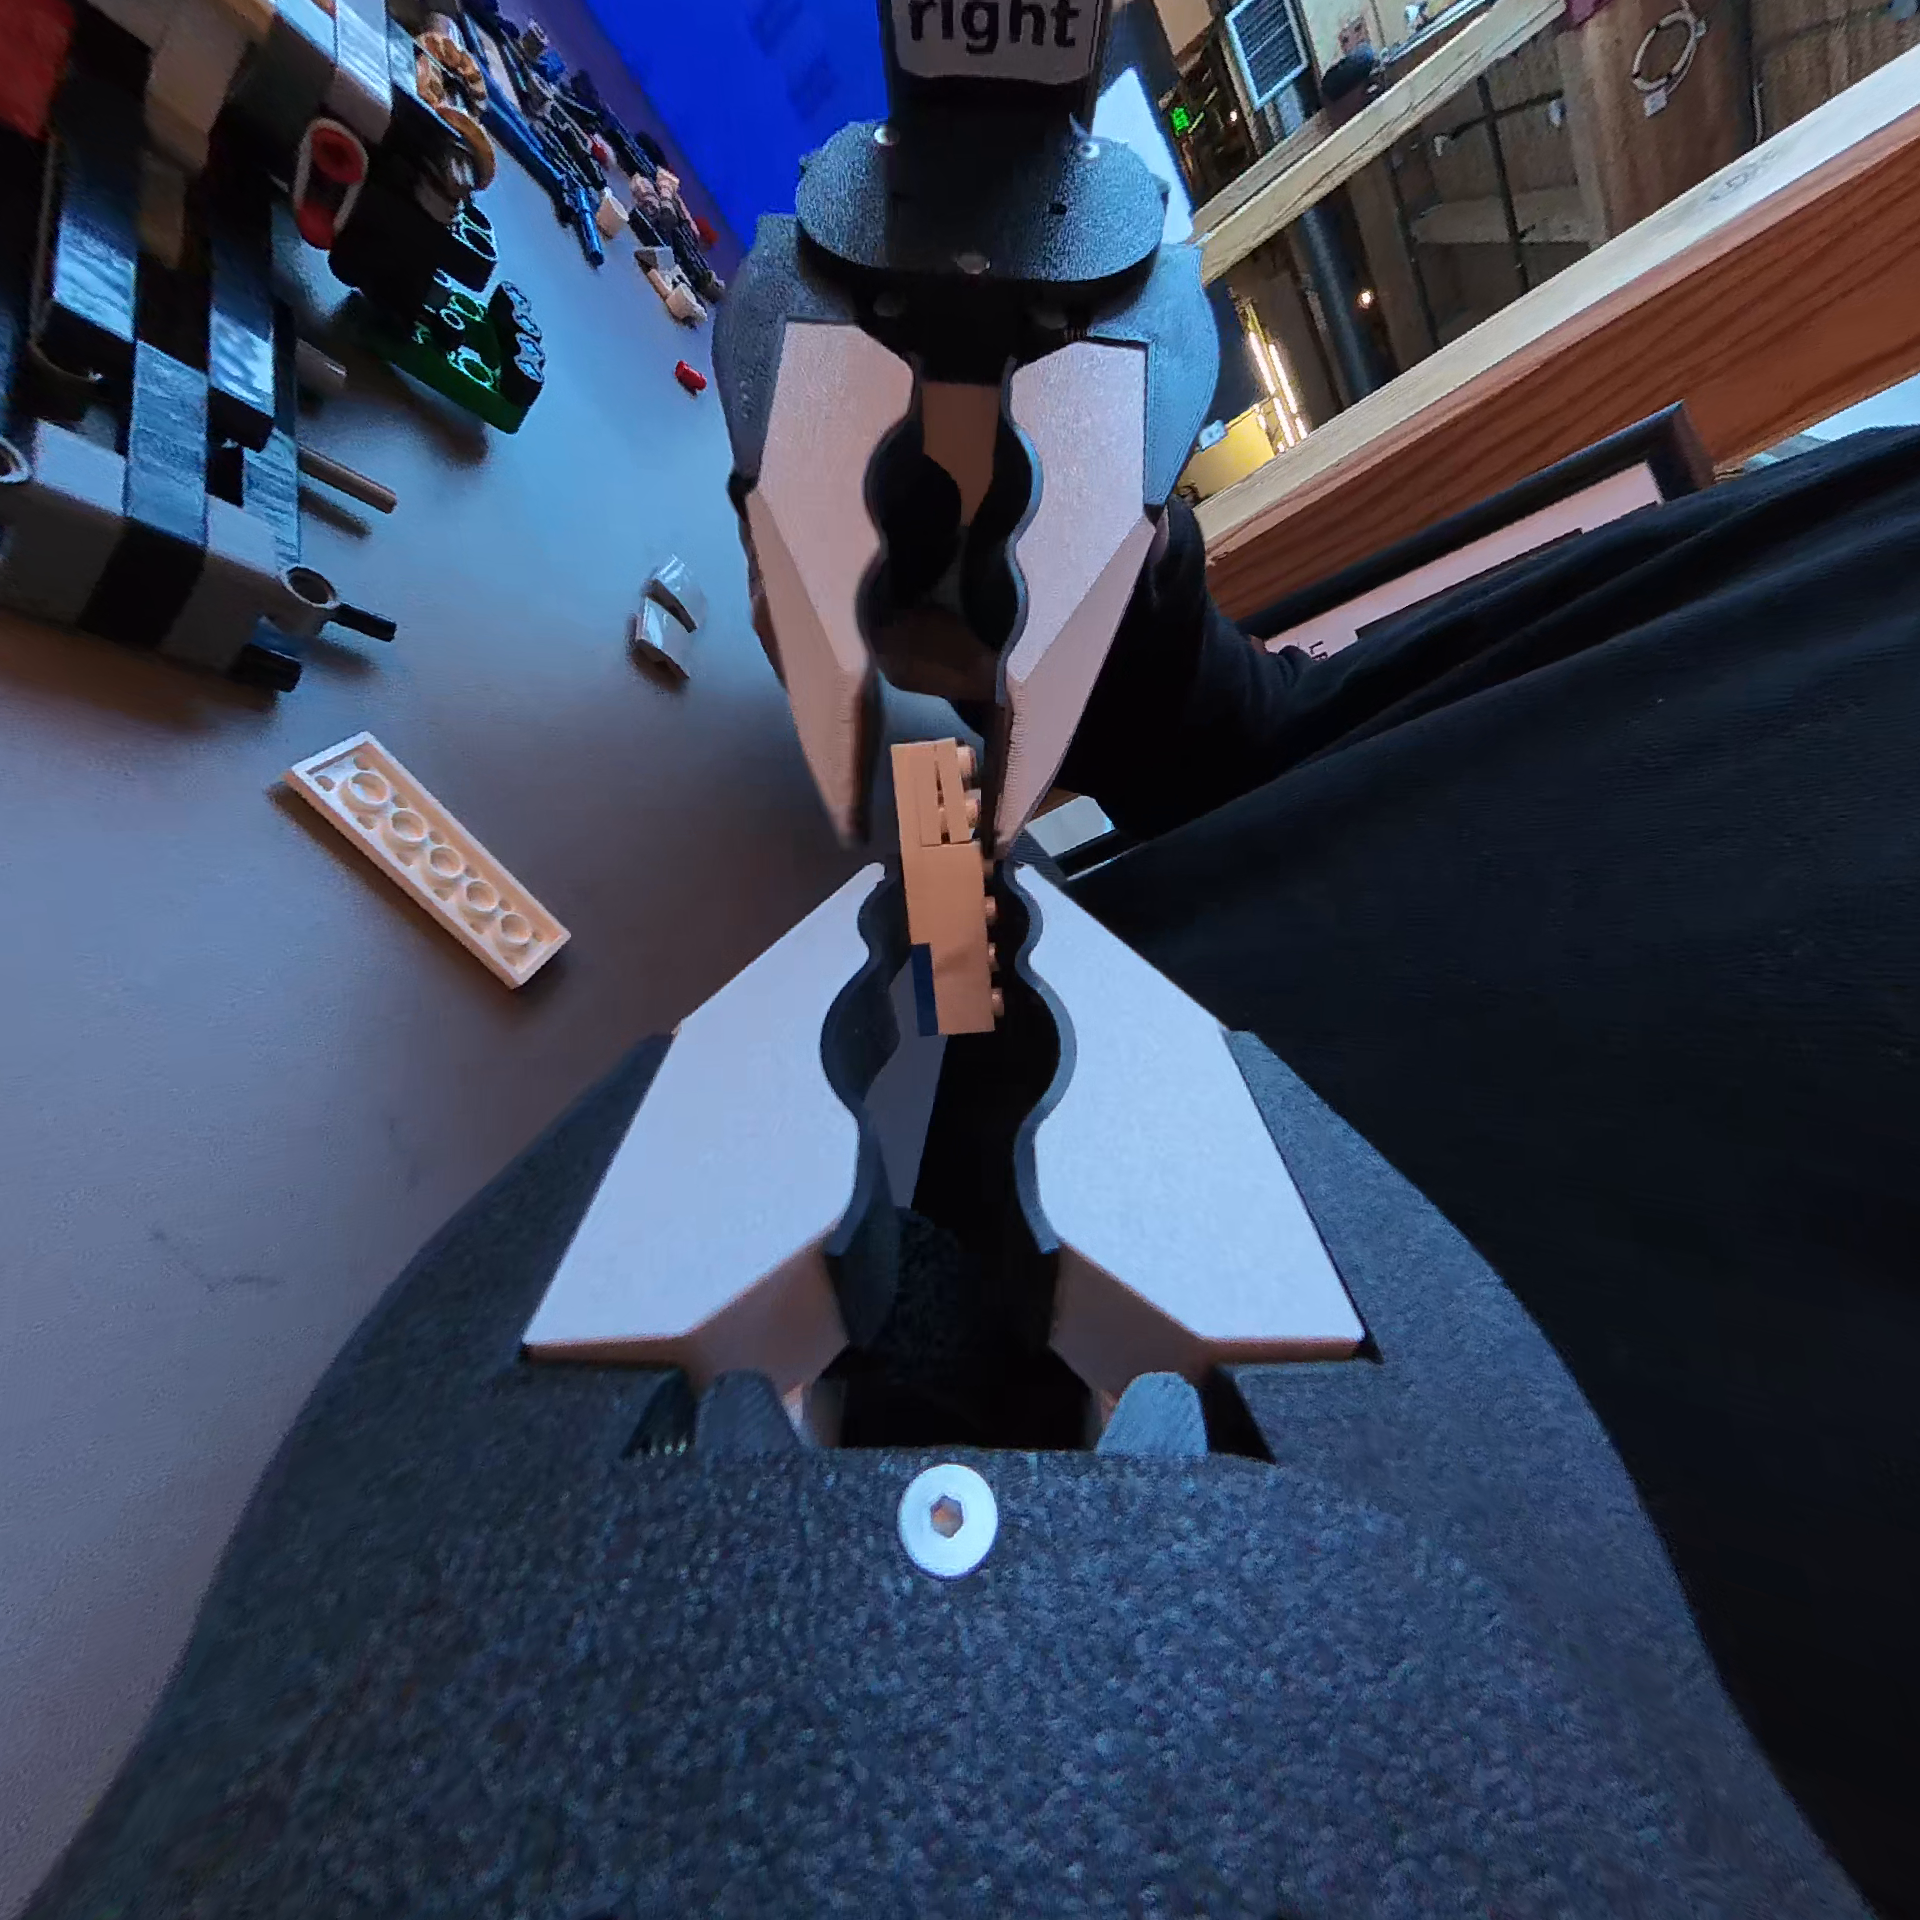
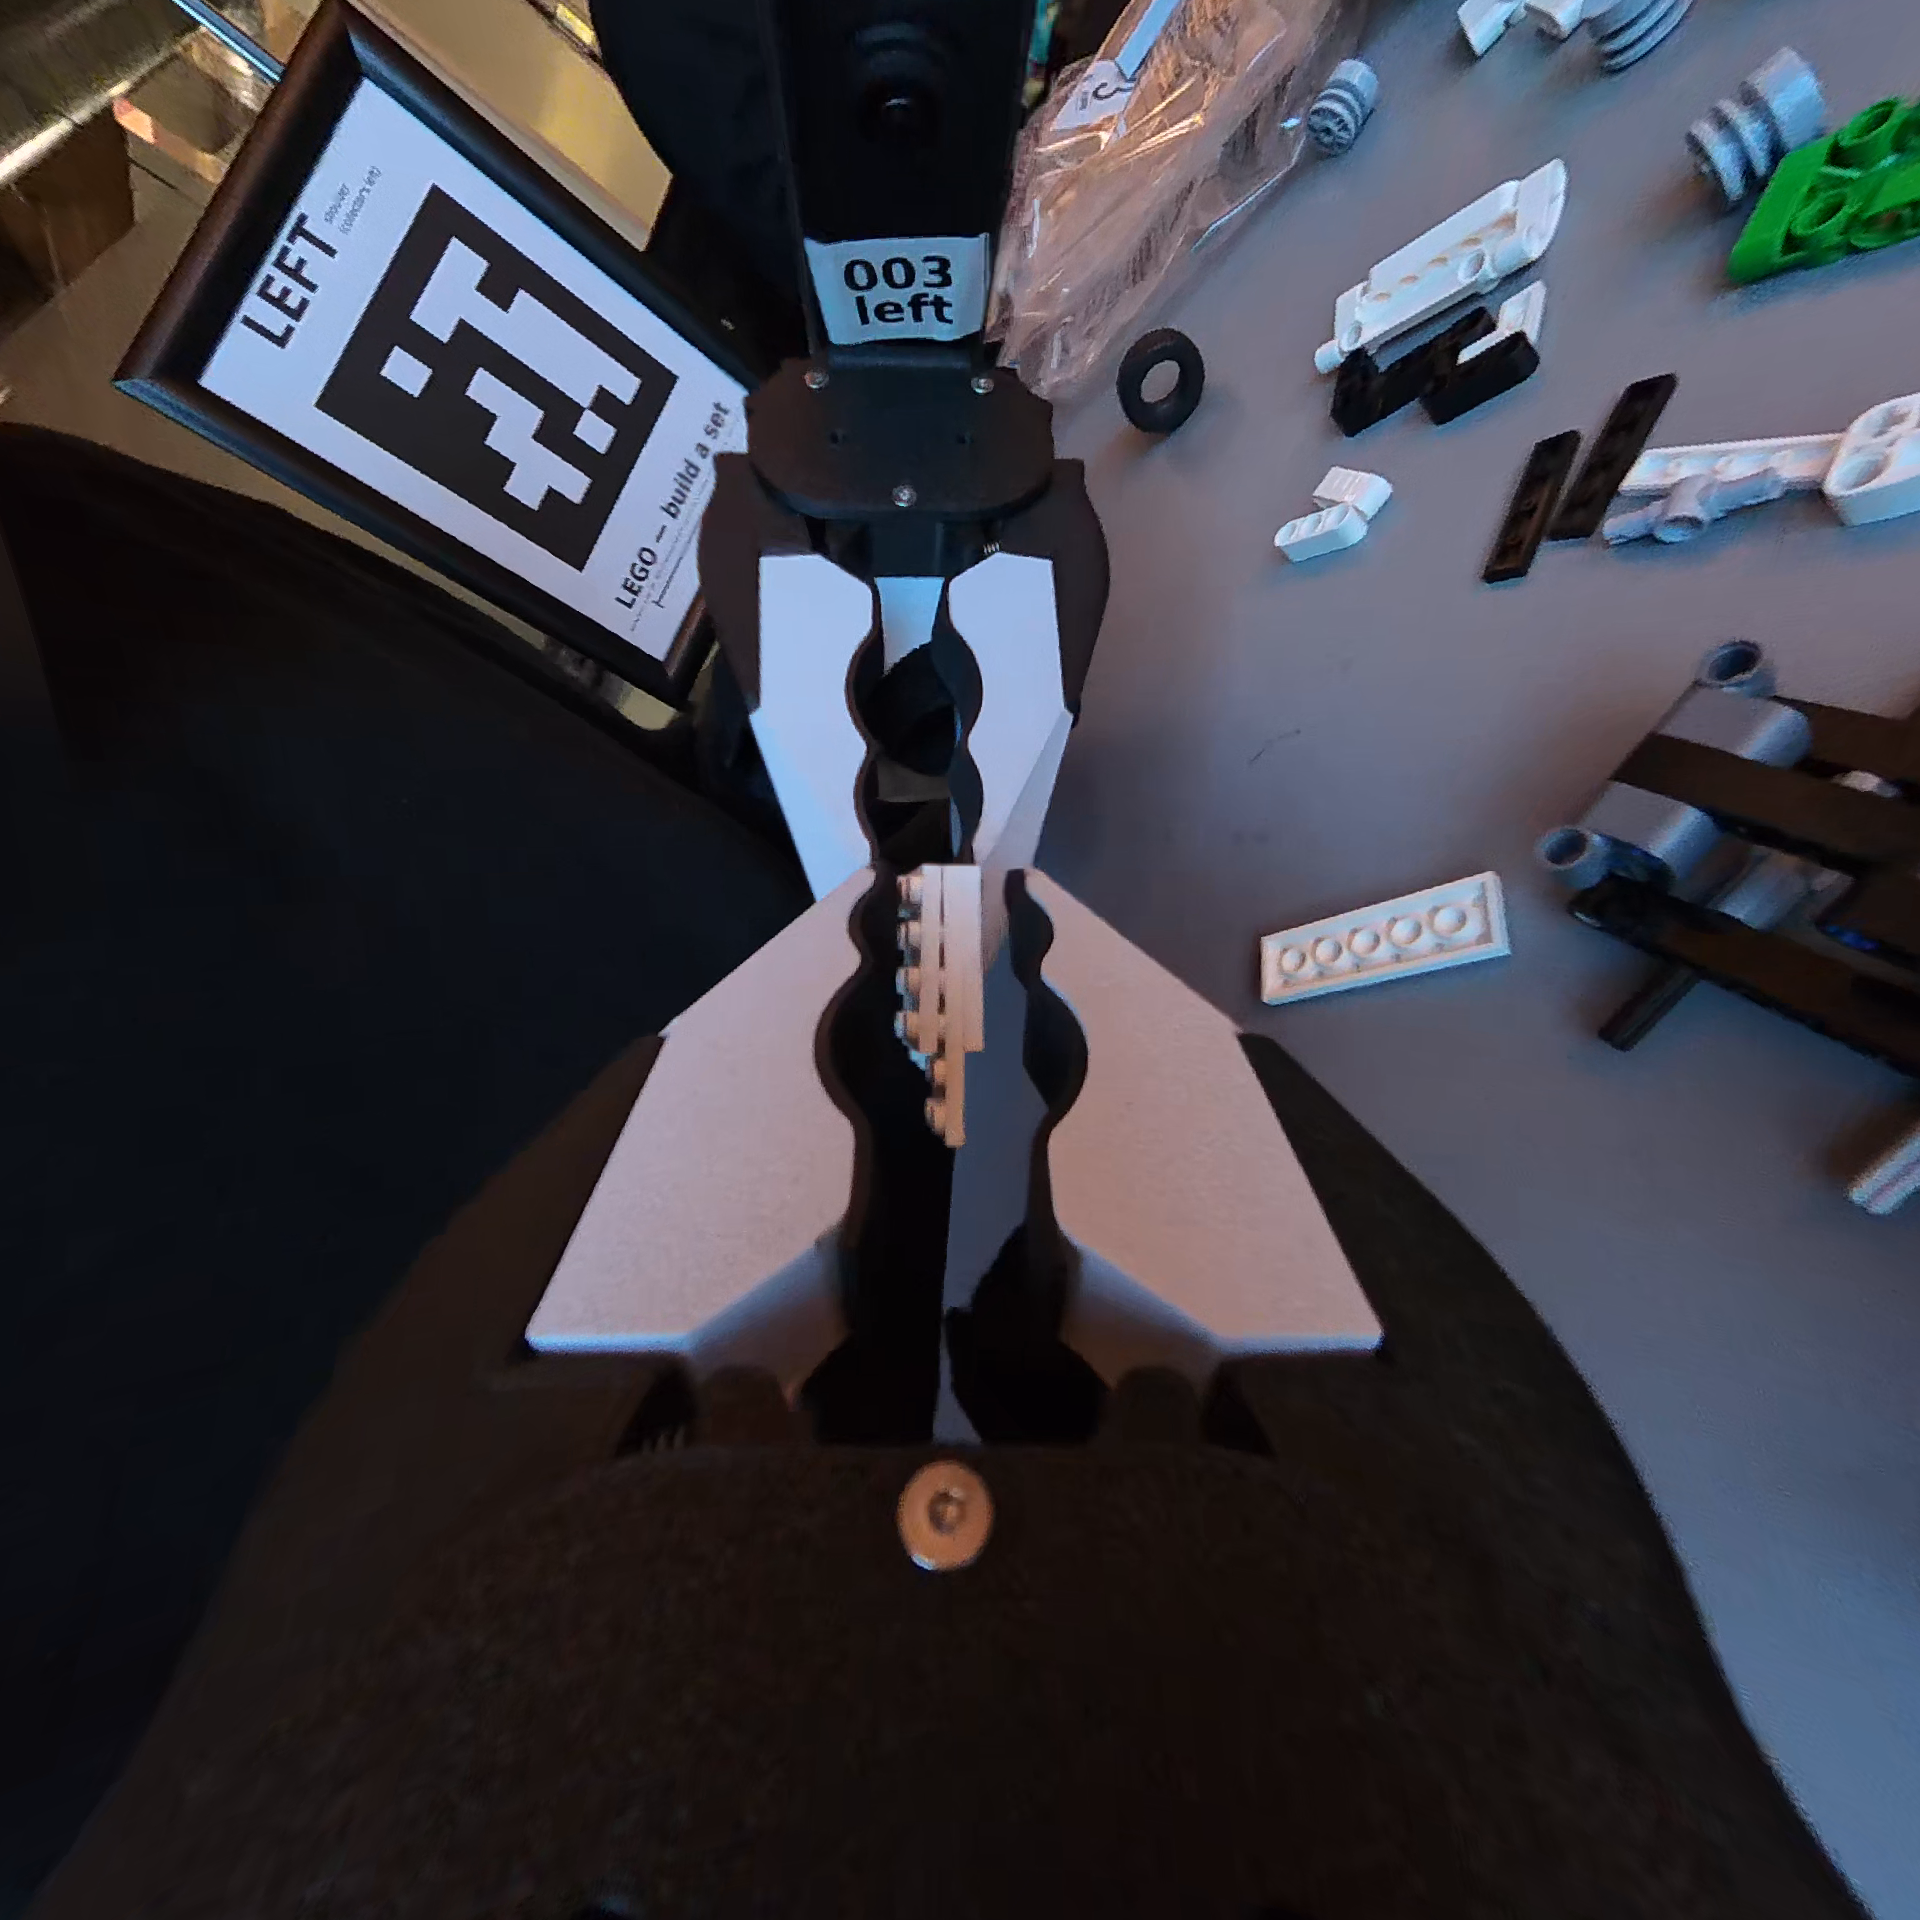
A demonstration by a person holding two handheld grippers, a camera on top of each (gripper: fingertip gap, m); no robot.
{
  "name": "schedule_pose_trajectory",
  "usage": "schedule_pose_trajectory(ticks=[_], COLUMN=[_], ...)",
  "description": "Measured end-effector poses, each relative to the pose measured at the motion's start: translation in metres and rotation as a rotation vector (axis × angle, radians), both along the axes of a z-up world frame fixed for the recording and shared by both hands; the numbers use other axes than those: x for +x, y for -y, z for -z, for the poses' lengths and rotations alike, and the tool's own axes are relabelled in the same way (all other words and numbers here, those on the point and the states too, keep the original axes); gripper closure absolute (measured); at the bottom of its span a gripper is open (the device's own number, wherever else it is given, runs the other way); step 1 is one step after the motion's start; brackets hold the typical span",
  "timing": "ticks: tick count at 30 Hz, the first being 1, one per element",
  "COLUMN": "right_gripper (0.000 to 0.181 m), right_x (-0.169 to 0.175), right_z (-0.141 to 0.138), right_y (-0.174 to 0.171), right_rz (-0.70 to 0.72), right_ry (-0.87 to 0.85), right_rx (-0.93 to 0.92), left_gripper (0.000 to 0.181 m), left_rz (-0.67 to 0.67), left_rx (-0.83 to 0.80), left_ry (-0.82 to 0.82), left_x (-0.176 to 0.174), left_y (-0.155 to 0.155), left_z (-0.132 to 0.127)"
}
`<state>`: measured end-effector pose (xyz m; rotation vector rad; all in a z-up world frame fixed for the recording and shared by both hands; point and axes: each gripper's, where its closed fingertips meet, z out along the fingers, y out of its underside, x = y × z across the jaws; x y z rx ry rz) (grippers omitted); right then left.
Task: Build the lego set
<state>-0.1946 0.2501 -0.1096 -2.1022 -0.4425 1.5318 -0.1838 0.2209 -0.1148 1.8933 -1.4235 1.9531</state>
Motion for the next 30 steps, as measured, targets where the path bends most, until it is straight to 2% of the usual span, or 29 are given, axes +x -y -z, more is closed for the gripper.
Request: schedule_pose_trajectory(ticks=[1,11,15,20,26,30], right_gripper=[0.167,0.169,0.168,0.168,0.168,0.169], right_x=[-0.0014,-0.001,-0.0002,-0.0015,-0.0024,-0.0023], right_z=[-0.0022,-0.0094,-0.0078,-0.0099,-0.0106,-0.0105], right_y=[0.0009,0.0057,0.0037,0.0049,0.0055,0.0068], right_rz=[-0.006,-0.011,0.0,-0.017,-0.031,-0.039], right_ry=[-0.018,-0.005,-0.003,0.029,-0.004,0.03], right_rx=[0.003,0.12,0.066,0.12,0.097,0.159], left_gripper=[0.167,0.167,0.167,0.167,0.167,0.167], left_rz=[0.001,0.0,-0.007,0.002,-0.005,-0.006], left_rx=[0.007,0.037,0.052,0.066,0.026,0.045], left_ry=[0.0,0.039,0.028,0.042,0.059,0.05], left_x=[0.0003,0.0008,0.0008,-0.0028,-0.0037,-0.0036], left_y=[0.0003,0.0022,0.0013,0.0025,0.0027,0.0029], left_z=[0.0001,-0.0052,-0.0036,-0.0051,-0.0069,-0.0062])
